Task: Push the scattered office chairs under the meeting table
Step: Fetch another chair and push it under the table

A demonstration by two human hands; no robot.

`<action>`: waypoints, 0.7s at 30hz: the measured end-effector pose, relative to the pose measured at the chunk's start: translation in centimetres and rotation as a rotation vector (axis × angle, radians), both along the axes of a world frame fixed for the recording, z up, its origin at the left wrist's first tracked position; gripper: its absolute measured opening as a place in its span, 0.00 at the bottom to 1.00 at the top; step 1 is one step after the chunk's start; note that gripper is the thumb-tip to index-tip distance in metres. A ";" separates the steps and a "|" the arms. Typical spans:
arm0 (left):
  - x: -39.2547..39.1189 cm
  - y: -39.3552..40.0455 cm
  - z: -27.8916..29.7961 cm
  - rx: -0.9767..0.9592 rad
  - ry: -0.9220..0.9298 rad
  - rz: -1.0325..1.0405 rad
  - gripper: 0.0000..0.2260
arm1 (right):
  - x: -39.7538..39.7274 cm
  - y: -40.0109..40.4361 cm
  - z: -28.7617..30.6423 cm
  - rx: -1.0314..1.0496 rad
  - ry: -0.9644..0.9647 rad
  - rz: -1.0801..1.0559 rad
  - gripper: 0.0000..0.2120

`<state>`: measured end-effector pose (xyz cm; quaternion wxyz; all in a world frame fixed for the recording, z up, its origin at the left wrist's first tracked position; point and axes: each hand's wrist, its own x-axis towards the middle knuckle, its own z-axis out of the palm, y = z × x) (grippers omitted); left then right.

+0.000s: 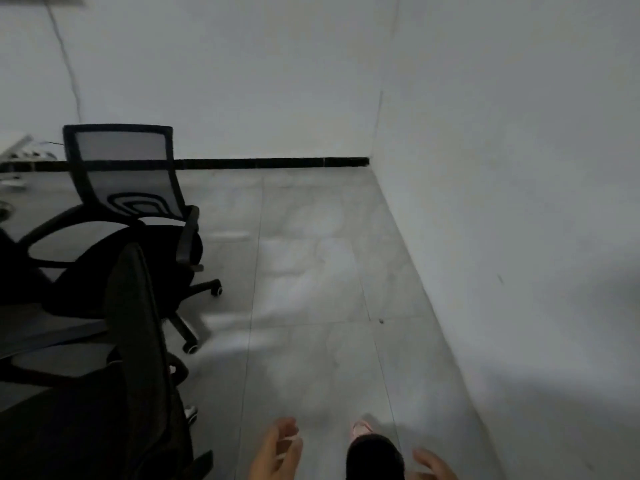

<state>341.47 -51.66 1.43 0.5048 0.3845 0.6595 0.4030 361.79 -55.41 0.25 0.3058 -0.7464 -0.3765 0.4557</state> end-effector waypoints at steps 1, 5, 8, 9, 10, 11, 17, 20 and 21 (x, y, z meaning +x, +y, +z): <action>0.1 2.1 -0.1 0.005 0.007 0.054 0.18 | 0.6 2.8 0.2 -0.008 0.090 0.052 0.29; 0.5 10.6 1.1 0.034 0.021 0.168 0.09 | 1.8 15.2 3.1 0.111 0.079 0.278 0.34; 0.3 15.8 3.1 0.090 0.027 0.288 0.08 | 1.2 24.5 4.2 0.129 0.040 0.544 0.14; 0.2 17.1 3.7 0.099 0.023 0.323 0.08 | 0.9 27.2 4.2 0.157 0.041 0.616 0.11; -0.1 18.0 4.1 0.093 0.017 0.366 0.09 | 0.4 29.6 3.8 0.152 0.047 0.669 0.11; -0.5 18.5 4.2 0.082 0.014 0.418 0.09 | -0.7 31.8 3.7 0.107 0.051 0.720 0.12; -4.1 18.5 2.9 -0.002 0.000 0.794 0.12 | -8.5 37.3 1.3 0.083 0.026 1.005 0.21; -6.9 19.2 3.6 0.033 0.018 0.937 0.12 | -13.9 39.1 1.5 0.069 0.008 1.210 0.32; -8.0 19.5 4.0 0.063 0.028 0.975 0.13 | -16.0 39.7 1.8 0.078 0.004 1.281 0.28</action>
